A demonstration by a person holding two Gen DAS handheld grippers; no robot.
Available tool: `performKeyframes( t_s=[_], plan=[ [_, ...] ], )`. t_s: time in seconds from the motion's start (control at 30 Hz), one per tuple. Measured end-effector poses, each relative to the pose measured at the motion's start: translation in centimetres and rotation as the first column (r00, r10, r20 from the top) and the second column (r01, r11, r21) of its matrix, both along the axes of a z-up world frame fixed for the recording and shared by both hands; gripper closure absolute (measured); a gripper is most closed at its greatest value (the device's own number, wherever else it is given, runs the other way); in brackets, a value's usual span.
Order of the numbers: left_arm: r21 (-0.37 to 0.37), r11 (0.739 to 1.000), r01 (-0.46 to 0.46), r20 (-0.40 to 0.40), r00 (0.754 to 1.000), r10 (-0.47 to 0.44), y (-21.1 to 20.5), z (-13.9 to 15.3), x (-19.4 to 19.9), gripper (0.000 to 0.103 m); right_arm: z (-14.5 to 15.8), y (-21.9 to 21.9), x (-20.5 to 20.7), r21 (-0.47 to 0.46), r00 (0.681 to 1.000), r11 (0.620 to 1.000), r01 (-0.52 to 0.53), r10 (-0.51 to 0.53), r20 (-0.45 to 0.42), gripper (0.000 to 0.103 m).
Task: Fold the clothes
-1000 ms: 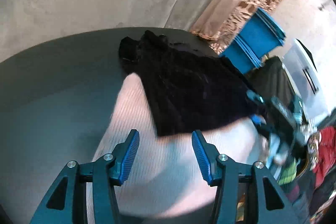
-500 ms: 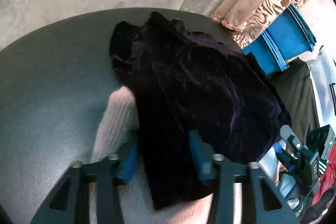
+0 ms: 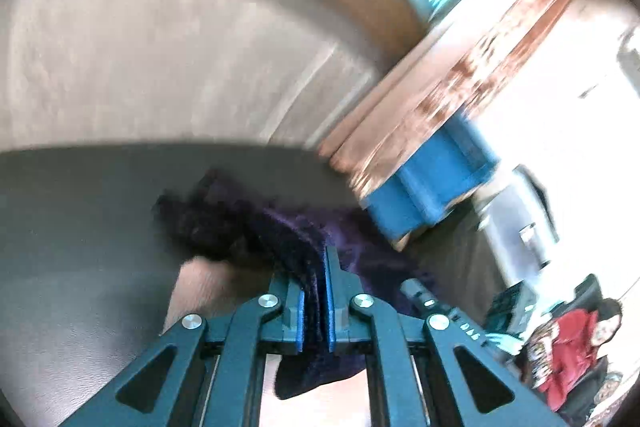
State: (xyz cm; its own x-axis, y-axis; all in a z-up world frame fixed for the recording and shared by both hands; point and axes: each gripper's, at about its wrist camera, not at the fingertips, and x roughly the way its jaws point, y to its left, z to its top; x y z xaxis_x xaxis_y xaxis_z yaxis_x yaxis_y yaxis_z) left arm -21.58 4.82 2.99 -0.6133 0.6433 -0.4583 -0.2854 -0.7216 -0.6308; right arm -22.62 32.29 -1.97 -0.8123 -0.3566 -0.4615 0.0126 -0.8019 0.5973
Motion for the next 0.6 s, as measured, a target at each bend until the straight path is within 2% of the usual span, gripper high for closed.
performKeyframes(
  t_s=[0.07,0.13,0.27,0.37,0.47,0.53,0.6],
  plan=[
    [0.014,0.999,-0.037,-0.051,0.998,0.038,-2.5,2.5,1.8,0.097,1.8,-2.5,0.3,0.006,0.997,0.998,-0.065,0.065,-0.049,0.088],
    [-0.006,0.997,-0.071,-0.073,0.995,0.070,-4.9,3.8,3.8,0.097,2.9,-5.7,0.8,0.004,0.986,0.989,-0.145,0.145,-0.086,0.088],
    [-0.151,0.973,-0.172,-0.057,0.985,0.165,-10.8,3.1,9.1,0.097,2.1,-13.7,2.2,-0.010,0.929,0.931,-0.364,0.362,-0.076,0.085],
    [-0.260,0.938,-0.229,0.005,0.971,0.239,-15.2,0.5,14.0,0.097,-0.4,-19.3,3.9,-0.031,0.862,0.862,-0.506,0.506,-0.015,0.084],
    [-0.351,0.905,-0.242,0.057,0.959,0.279,-18.1,-2.7,18.7,0.097,-4.0,-23.6,6.2,-0.072,0.772,0.778,-0.624,0.628,0.098,0.081],
    [-0.394,0.893,-0.218,0.108,0.954,0.280,-19.7,-5.2,22.1,0.096,-6.4,-25.4,8.0,-0.124,0.699,0.719,-0.684,0.694,0.174,0.066],
    [-0.374,0.904,-0.208,0.170,0.942,0.288,-21.0,-7.6,25.1,0.093,-7.9,-26.3,9.7,-0.126,0.642,0.677,-0.725,0.731,0.232,0.058]
  ],
)
